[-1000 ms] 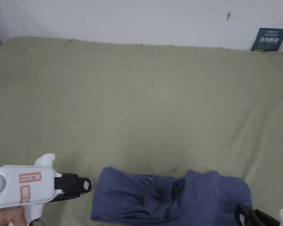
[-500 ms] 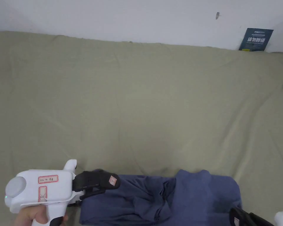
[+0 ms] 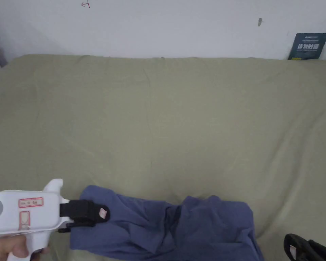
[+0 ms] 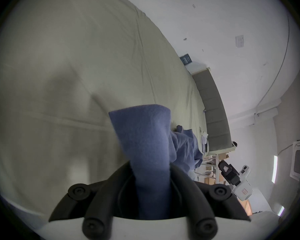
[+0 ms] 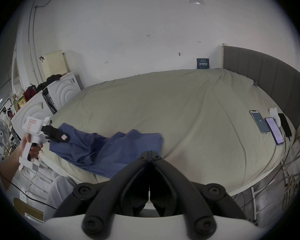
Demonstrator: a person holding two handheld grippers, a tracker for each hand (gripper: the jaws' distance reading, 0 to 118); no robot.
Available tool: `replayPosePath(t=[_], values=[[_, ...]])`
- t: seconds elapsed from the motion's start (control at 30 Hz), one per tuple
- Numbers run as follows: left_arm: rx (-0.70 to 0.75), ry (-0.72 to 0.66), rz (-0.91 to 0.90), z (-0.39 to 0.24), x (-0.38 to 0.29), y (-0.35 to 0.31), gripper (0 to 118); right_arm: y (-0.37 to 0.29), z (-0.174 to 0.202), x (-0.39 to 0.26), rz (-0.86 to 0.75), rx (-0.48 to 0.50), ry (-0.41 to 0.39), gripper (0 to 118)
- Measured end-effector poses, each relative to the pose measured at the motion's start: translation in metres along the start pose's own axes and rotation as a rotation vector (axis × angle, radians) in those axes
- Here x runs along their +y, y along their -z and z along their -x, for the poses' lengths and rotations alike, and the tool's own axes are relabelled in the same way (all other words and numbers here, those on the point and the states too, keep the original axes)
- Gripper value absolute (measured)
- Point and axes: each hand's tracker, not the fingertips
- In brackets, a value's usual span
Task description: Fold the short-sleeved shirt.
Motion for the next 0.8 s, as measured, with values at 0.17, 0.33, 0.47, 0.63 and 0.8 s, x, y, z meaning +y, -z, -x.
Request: replayPosePath(t=[0.17, 0.33, 0.47, 0.63, 0.8], values=[[0.282, -0.007, -0.112, -0.038, -0.002, -0.052, 7, -0.004, -0.002, 0.002, -0.019, 0.005, -0.019, 1], [0.424, 0.118, -0.059, -0.105, -0.009, -0.03, 7, -0.011, -0.005, 0.001, -0.031, -0.011, -0.034, 1], [0.501, 0.241, -0.034, -0.161, -0.02, 0.004, 7, -0.015, -0.007, -0.002, -0.044, -0.056, -0.062, 1], [0.617, 0.38, 0.03, -0.213, -0.04, 0.062, 7, -0.022, -0.013, -0.001, -0.056, -0.087, -0.082, 1], [0.688, 0.479, 0.109, -0.242, -0.071, 0.148, 7, -0.021, -0.024, -0.002, -0.042, -0.109, -0.065, 1]])
